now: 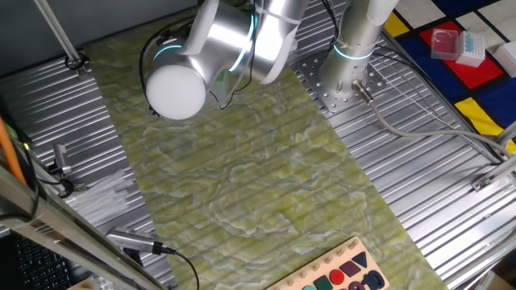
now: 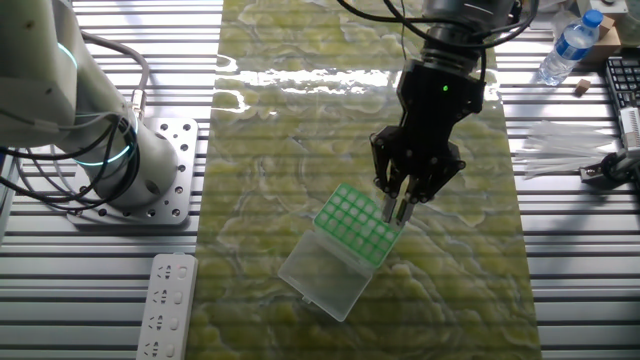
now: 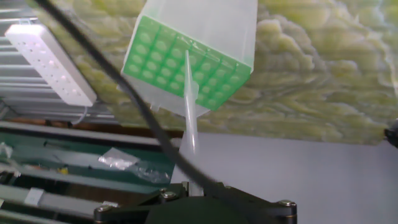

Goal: Insert a large pipette tip into the holder for large pipette tips

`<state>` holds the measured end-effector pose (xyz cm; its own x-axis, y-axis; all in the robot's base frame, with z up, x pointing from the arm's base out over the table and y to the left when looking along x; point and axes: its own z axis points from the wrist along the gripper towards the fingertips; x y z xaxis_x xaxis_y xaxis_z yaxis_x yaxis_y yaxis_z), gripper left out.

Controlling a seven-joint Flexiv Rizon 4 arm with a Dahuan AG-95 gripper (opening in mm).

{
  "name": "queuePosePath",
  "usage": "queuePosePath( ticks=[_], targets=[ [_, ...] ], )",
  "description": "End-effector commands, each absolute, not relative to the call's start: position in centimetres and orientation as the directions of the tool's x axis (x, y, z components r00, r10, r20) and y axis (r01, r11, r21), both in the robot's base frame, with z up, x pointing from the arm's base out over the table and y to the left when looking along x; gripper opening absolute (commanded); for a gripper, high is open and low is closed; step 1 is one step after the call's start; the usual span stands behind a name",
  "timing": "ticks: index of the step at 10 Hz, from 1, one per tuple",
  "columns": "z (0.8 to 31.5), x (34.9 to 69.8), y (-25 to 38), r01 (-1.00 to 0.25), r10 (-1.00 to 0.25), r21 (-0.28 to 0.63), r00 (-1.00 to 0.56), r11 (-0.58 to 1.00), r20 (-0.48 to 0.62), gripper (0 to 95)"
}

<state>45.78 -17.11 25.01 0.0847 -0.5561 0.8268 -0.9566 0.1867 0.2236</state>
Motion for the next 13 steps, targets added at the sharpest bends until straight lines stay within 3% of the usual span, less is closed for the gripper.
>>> queuePosePath(
  ticks=[1,13],
  targets=[
    [25.18,45.53,-17.46,-0.957,-0.547,0.222,0.086,0.188,0.832,0.0],
    [24.89,45.67,-17.38,-0.947,-0.484,0.268,0.153,0.178,0.861,0.0]
  ],
)
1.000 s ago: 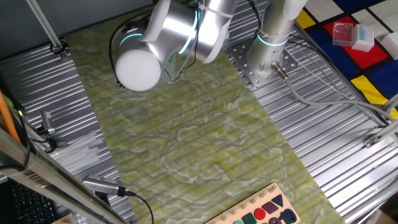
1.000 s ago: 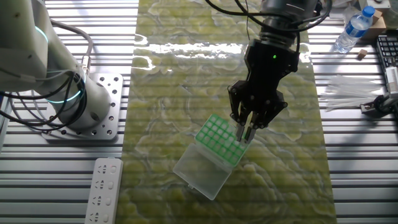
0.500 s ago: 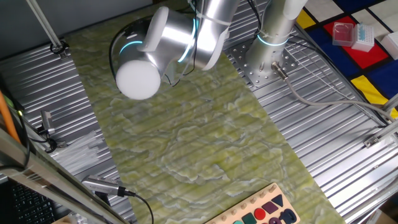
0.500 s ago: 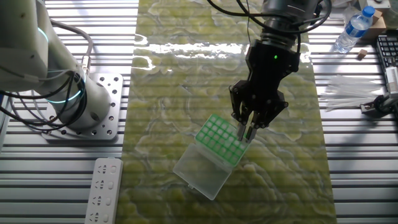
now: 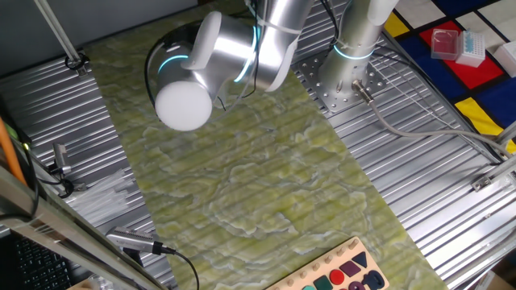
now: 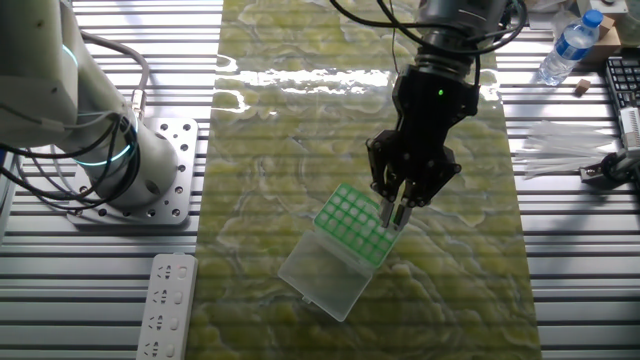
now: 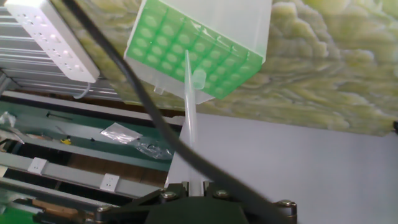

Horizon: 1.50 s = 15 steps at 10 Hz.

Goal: Insert a large pipette tip into the holder for large pipette tips

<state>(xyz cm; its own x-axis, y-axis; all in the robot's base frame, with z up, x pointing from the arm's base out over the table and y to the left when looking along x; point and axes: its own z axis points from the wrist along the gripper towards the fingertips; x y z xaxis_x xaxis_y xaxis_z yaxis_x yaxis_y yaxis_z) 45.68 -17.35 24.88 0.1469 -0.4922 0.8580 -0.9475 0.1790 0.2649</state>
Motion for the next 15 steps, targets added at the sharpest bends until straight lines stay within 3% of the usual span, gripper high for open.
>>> queuePosePath(
  ticks=[1,15],
  targets=[
    [24.86,45.70,-17.33,-0.945,-0.476,0.275,0.162,0.176,0.864,0.0],
    [24.27,46.11,-16.70,-0.937,-0.409,0.248,0.131,0.245,0.903,0.0]
  ],
)
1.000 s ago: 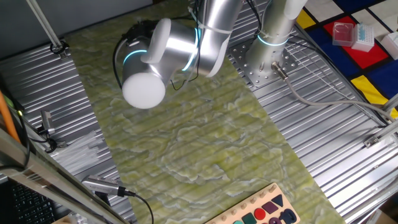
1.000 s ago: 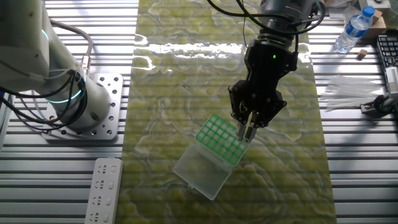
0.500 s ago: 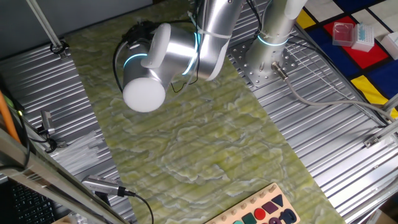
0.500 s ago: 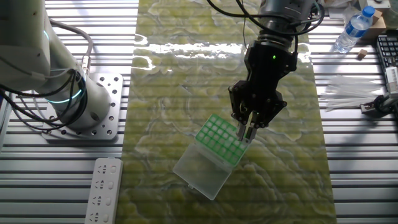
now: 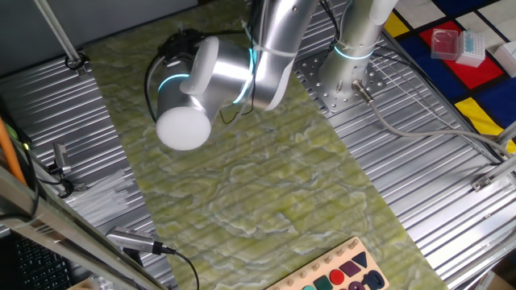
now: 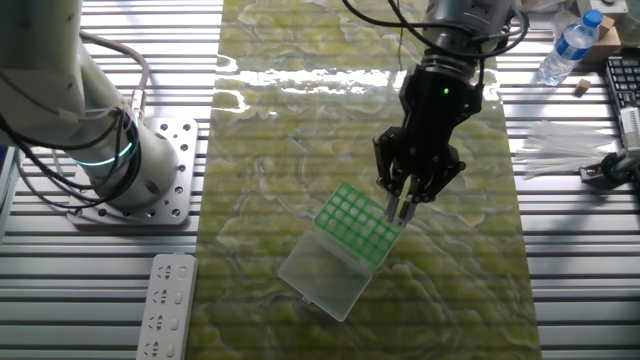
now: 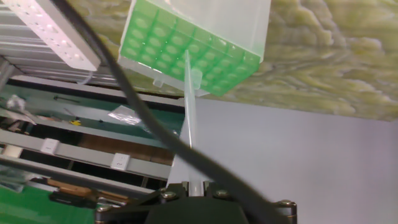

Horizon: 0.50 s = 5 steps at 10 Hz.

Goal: Insert a large pipette tip into the holder for large pipette tips

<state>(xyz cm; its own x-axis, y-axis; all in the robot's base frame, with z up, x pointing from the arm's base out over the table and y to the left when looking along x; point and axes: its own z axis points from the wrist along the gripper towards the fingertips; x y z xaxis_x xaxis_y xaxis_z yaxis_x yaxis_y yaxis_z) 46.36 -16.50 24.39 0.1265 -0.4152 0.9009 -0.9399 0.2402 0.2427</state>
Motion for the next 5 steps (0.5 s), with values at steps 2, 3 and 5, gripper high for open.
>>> queuePosePath(
  ticks=[2,3,5],
  targets=[
    [24.16,46.11,-16.64,-0.936,-0.407,0.252,0.136,0.246,0.903,0.0],
    [24.09,46.09,-16.67,-0.935,-0.405,0.254,0.139,0.246,0.904,0.0],
    [24.01,45.92,-16.81,-0.934,-0.403,0.261,0.147,0.244,0.903,0.0]
  ],
)
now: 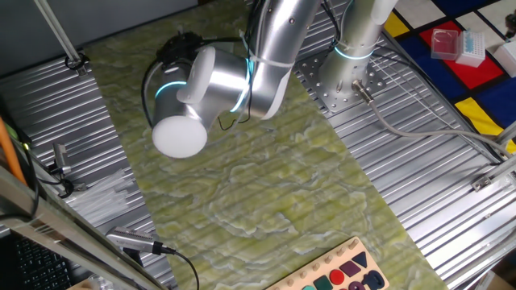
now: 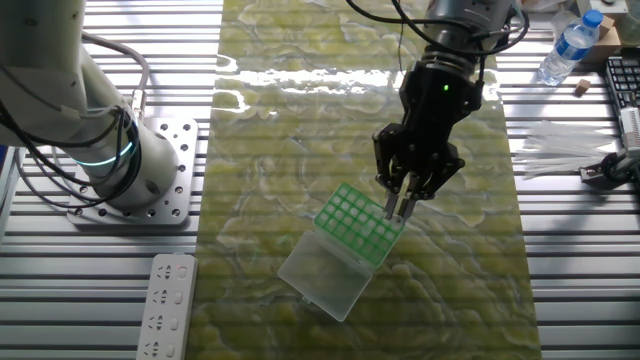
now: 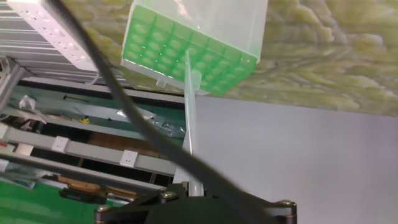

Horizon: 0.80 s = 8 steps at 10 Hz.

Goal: Insert a large pipette tip into the holder for large pipette tips

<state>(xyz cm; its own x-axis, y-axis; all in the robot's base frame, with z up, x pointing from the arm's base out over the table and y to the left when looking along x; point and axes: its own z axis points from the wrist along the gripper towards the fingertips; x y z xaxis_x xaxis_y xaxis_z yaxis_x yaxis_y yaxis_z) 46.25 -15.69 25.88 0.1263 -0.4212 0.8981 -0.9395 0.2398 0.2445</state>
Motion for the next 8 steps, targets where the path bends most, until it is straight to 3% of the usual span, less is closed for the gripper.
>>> queuePosePath(
  ticks=[1,8],
  targets=[
    [24.15,45.84,-16.78,-0.933,-0.389,0.260,0.150,0.248,0.909,0.0],
    [24.24,44.91,-17.31,-0.927,-0.364,0.245,0.132,0.283,0.922,0.0]
  ],
)
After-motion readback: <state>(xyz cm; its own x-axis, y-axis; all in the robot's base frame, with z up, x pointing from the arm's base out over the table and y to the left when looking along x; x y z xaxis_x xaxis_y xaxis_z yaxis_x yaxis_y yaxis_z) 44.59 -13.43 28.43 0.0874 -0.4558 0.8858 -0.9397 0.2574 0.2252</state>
